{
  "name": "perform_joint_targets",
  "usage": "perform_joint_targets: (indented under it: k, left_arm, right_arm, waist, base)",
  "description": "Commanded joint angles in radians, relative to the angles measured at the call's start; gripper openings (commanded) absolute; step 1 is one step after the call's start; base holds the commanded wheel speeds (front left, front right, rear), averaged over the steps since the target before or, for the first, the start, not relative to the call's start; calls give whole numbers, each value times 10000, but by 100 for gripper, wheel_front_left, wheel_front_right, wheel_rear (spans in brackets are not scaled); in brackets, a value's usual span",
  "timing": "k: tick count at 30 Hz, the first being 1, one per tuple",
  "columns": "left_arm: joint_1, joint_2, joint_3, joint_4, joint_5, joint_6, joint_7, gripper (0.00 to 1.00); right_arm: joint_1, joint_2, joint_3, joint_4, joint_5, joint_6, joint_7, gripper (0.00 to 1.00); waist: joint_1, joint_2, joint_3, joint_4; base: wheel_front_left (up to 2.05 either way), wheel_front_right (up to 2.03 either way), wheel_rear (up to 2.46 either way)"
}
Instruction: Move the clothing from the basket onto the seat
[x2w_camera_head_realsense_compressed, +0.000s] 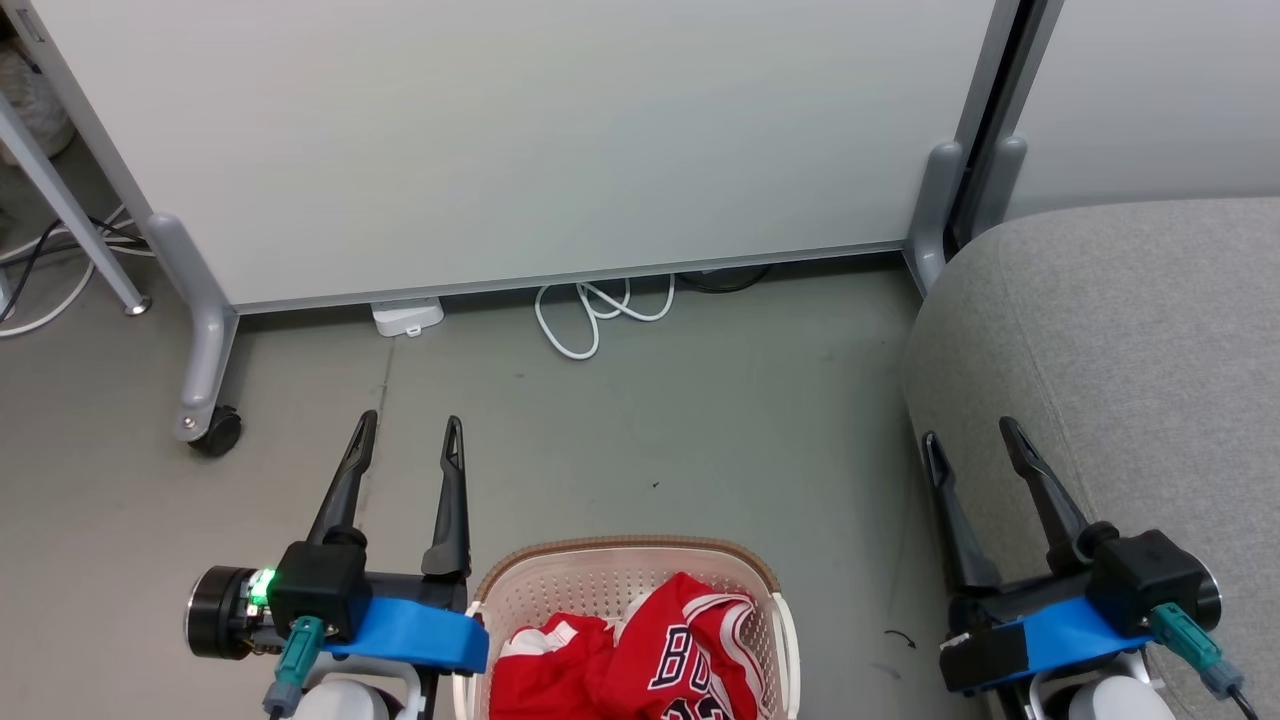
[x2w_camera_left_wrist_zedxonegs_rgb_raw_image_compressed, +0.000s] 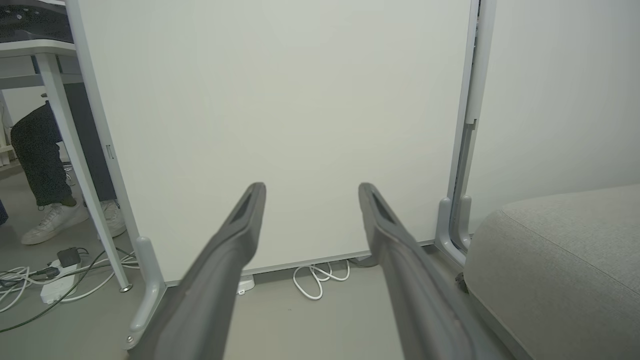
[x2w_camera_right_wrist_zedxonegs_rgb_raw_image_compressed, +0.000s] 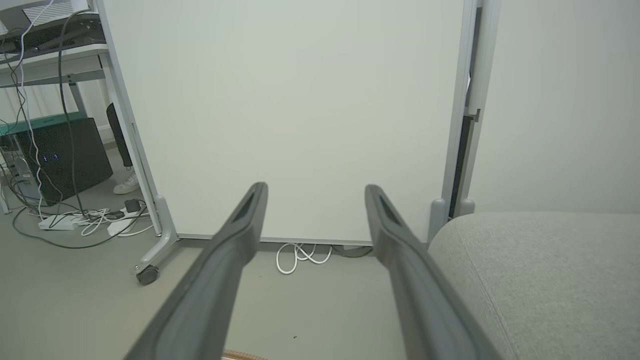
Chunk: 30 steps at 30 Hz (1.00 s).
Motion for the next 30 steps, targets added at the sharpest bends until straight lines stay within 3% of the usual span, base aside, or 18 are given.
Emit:
perform_joint_targets:
  k: [1, 30]
  left_arm:
    - [-136, 33, -41, 31, 148, -6, -79, 100]
    - [-382, 29, -98, 553, -657, -426, -78, 100]
  right_arm:
    - [-136, -66, 19, -49, -185, 24, -86, 100]
    - [-217, -63, 22, 61, 188, 24, -78, 100]
  waist:
    - [0, 0, 0, 2]
    - [0, 0, 168, -95]
  base:
    - [0, 0, 0]
    - [0, 0, 0]
